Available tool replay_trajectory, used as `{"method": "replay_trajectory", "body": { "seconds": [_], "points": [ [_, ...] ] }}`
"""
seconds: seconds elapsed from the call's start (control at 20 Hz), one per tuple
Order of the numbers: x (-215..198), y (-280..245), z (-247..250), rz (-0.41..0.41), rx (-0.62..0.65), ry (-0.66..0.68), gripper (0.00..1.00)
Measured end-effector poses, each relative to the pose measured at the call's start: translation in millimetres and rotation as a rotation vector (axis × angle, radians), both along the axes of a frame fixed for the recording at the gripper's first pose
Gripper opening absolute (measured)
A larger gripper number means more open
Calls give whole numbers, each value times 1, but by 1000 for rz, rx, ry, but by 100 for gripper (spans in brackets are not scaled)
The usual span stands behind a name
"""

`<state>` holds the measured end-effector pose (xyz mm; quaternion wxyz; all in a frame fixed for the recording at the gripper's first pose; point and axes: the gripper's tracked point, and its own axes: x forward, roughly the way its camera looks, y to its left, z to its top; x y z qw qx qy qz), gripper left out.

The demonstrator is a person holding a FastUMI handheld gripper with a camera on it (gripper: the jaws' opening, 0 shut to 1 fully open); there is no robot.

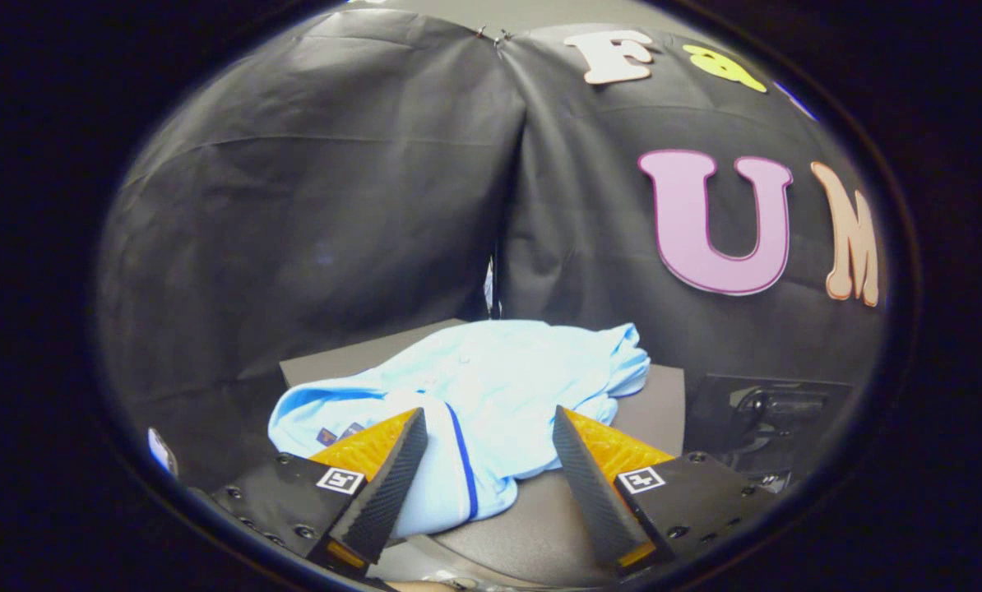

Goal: Put the clothes into the washing machine and then close the washing machine lid.

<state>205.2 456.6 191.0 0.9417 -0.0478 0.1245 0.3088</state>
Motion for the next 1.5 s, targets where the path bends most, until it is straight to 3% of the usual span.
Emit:
{"method": "replay_trajectory", "body": {
  "seconds": [0.05, 0.45, 0.7, 0.95, 1.3, 1.45, 1.5],
  "points": [
    [-2, 3, -2, 5, 21, 16, 96],
    [-2, 4, 8, 1, 86, 75, 18],
    [8, -42, 36, -102, 65, -39, 18],
    [50, -146, 48, -305, 100, -50, 0],
    [87, -314, 49, -638, -33, -122, 0],
    [91, -347, 41, -708, -62, -137, 19],
    [91, -350, 40, -711, -46, -136, 19]
  ]
}}
